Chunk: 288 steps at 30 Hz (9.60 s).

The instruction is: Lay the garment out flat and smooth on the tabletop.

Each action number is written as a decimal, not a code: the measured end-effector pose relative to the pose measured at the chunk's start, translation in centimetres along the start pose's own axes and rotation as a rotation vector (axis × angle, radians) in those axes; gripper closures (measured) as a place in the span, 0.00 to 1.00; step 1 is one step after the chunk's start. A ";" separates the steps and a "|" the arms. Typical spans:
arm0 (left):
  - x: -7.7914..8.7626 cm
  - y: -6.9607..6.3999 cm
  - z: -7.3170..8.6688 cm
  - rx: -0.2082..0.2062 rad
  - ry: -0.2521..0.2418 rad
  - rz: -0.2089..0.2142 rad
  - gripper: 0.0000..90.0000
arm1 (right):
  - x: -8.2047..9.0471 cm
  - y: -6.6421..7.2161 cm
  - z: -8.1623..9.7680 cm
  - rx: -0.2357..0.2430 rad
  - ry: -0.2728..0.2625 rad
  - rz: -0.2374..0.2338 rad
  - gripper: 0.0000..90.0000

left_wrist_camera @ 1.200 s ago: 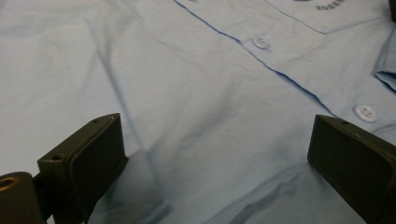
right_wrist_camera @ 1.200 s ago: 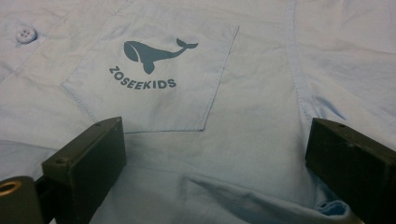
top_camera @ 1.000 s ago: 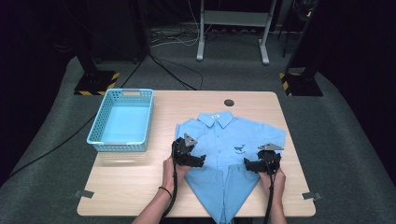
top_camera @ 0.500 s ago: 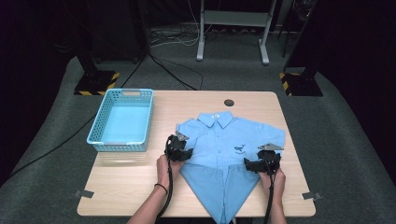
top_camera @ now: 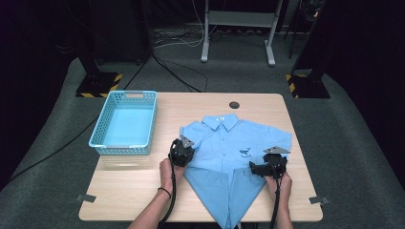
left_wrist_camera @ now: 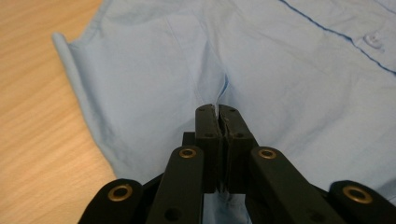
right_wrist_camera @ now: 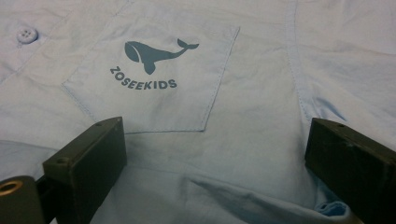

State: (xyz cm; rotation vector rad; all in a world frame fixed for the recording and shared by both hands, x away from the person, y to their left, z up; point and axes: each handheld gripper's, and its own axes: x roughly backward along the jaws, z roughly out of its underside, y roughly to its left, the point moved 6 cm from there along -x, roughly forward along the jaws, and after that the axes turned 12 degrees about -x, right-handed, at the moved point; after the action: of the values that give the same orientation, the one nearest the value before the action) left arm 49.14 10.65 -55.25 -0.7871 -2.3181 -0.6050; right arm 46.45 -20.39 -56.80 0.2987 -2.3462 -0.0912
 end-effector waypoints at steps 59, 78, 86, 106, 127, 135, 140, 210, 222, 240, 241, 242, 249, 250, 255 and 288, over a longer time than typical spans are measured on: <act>5.6 1.2 1.8 0.172 -0.128 -0.017 0.17 | 0.0 0.0 0.0 0.002 0.001 0.000 0.05; 0.4 2.3 3.1 0.160 0.000 0.020 0.09 | 0.0 -0.1 0.0 -0.004 -0.001 0.005 0.05; 1.8 2.4 2.9 0.168 -0.057 -0.008 0.02 | 0.2 -0.2 -0.1 -0.032 -0.014 -0.027 0.02; 3.3 -3.8 4.2 0.039 -0.007 0.089 0.00 | 2.8 1.2 2.5 -0.032 -0.039 -0.042 0.00; 1.4 -3.0 2.9 0.028 0.022 0.073 0.00 | 1.3 1.4 1.7 0.005 0.015 0.003 0.00; 0.6 -2.4 2.4 0.038 0.022 0.068 0.00 | 0.1 1.2 0.5 -0.009 0.014 0.013 0.00; 0.1 -2.1 2.0 0.038 0.023 0.066 0.00 | -0.6 0.9 -0.2 -0.011 0.016 0.015 0.00; -1.9 -0.5 0.4 0.042 0.021 0.048 0.02 | -0.8 8.5 0.2 0.034 0.002 -0.046 0.44; -1.9 -0.5 0.4 0.041 0.021 0.047 0.02 | -0.3 7.2 0.3 -0.006 -0.033 -0.035 0.76; -1.9 -0.5 0.4 0.039 0.020 0.046 0.02 | 0.9 7.4 1.0 0.009 -0.102 -0.055 0.92; -1.9 -0.5 0.4 0.038 0.020 0.045 0.02 | 1.0 7.3 1.1 0.003 -0.106 -0.056 0.92; -1.9 -0.5 0.4 0.040 0.020 0.046 0.02 | 1.3 7.3 1.1 0.007 -0.109 -0.053 0.92; -1.9 -0.5 0.4 0.043 0.020 0.048 0.02 | 3.6 7.1 1.5 0.037 -0.128 -0.022 0.91; -1.9 -0.5 0.4 0.042 0.021 0.048 0.02 | 4.0 7.0 1.6 0.030 -0.130 -0.020 0.91; -1.9 -0.5 0.4 0.040 0.019 0.046 0.02 | 5.7 6.0 2.4 0.003 -0.146 -0.006 0.90; -1.9 -0.5 0.4 0.043 0.019 0.049 0.03 | 15.3 -3.2 8.7 -0.214 -0.222 0.175 0.50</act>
State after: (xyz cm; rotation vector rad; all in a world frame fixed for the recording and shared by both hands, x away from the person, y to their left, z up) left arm 49.85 9.81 -56.90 -0.8120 -2.2802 -0.5370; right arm 30.39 -27.42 -53.00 -0.0237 -2.5441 -0.3013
